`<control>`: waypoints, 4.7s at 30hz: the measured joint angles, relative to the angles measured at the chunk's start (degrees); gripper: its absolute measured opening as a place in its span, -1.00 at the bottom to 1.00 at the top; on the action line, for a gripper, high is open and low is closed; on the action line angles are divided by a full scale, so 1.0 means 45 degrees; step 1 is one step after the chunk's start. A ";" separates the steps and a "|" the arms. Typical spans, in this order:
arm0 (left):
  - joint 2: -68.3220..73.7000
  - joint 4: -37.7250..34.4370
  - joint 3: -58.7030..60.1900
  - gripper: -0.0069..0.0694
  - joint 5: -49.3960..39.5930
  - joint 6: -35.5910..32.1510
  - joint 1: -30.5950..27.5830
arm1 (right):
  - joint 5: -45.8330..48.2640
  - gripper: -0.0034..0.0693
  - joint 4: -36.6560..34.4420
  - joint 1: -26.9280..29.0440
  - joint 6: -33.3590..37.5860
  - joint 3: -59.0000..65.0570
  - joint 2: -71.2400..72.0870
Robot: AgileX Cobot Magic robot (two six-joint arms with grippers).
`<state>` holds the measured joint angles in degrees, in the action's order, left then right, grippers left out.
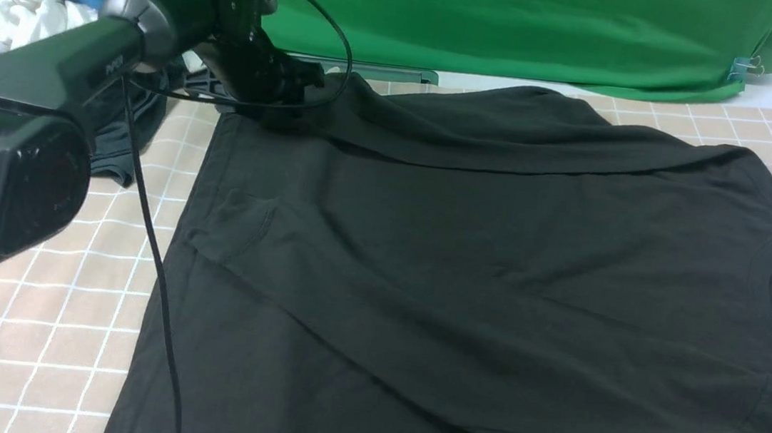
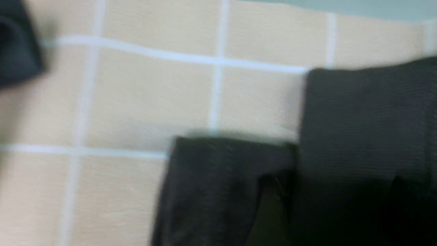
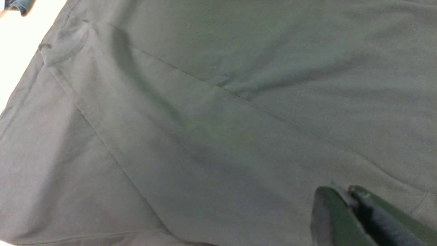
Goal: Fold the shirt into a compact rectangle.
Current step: 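Grab the top left corner of the dark shirt with the left gripper, then fold the left side of the dark shirt inward over its body with the left gripper, then grasp the near edge of the shirt at its hem and shoulder corners, then fold the black garment in half by bringing its near edge over to the far edge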
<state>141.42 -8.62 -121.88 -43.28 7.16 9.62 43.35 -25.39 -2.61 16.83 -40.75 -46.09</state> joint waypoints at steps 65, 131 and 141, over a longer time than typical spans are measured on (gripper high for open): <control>-1.1425 0.0427 1.6110 -0.01 -0.4336 -0.0580 0.1336 | 0.1095 -0.60 0.0011 0.0000 0.0023 0.0000 0.0000; -1.5382 0.0391 1.5996 -0.77 -0.2373 0.0704 0.1325 | 0.0959 -0.71 0.6566 -0.4601 -0.2557 -0.0523 -0.7814; -1.4288 0.0357 1.2223 -0.77 -0.2244 0.0951 0.0151 | 0.2070 -0.72 0.7141 -0.4169 -0.2656 -0.2209 -0.5806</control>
<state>77.13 -7.01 -66.88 -53.38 11.44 10.30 52.66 6.75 -21.37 4.87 -50.69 -72.22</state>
